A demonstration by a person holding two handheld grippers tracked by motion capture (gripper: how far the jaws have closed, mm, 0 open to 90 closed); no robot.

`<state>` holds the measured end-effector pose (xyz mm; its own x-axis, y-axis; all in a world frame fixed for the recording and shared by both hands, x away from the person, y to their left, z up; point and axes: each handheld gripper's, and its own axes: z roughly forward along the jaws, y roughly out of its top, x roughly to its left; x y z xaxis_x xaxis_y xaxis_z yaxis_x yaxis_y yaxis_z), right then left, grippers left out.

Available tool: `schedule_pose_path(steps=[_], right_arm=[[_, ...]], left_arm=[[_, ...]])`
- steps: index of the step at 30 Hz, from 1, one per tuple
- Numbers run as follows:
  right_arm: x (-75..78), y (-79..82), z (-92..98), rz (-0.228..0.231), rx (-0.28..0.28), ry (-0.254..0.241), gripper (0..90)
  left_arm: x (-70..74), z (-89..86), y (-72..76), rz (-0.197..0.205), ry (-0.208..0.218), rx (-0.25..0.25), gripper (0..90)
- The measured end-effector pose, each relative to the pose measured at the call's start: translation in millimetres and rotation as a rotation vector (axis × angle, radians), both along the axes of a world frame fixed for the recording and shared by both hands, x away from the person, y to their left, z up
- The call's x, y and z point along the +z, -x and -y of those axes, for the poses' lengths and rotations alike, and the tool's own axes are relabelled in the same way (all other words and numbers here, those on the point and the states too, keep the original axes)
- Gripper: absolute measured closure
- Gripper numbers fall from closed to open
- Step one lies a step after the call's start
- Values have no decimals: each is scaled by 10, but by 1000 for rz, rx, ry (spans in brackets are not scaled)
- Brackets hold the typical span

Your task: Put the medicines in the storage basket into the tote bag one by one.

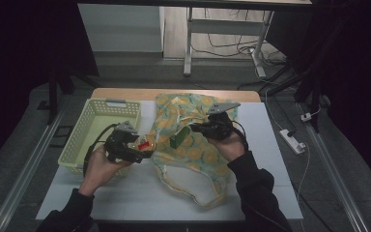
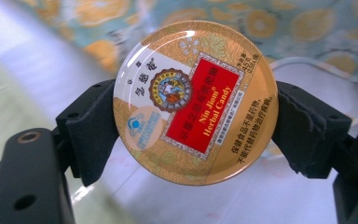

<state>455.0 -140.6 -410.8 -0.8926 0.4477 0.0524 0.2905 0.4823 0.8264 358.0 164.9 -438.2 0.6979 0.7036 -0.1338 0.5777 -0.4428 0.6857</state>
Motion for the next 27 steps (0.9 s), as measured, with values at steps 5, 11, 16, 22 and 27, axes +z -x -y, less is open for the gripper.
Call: schedule_pose_path(steps=[5, 11, 16, 22, 27], right_arm=[[0, 0, 0, 0, 0, 0, 894], [3, -4, 8, 1, -2, 0, 894], [-1, -4, 5, 3, 0, 1, 894], [-4, -7, 4, 3, -1, 0, 894], [-2, -9, 11, 3, -1, 0, 894]], left_arm=[[-33, 262, -15, 4, -3, -62, 207], [-129, 521, -95, -1, -12, -106, 207], [-218, 706, -188, 9, -13, -121, 206], [-306, 917, -330, -5, -10, -139, 206], [-365, 1079, -444, 4, -14, -136, 206]])
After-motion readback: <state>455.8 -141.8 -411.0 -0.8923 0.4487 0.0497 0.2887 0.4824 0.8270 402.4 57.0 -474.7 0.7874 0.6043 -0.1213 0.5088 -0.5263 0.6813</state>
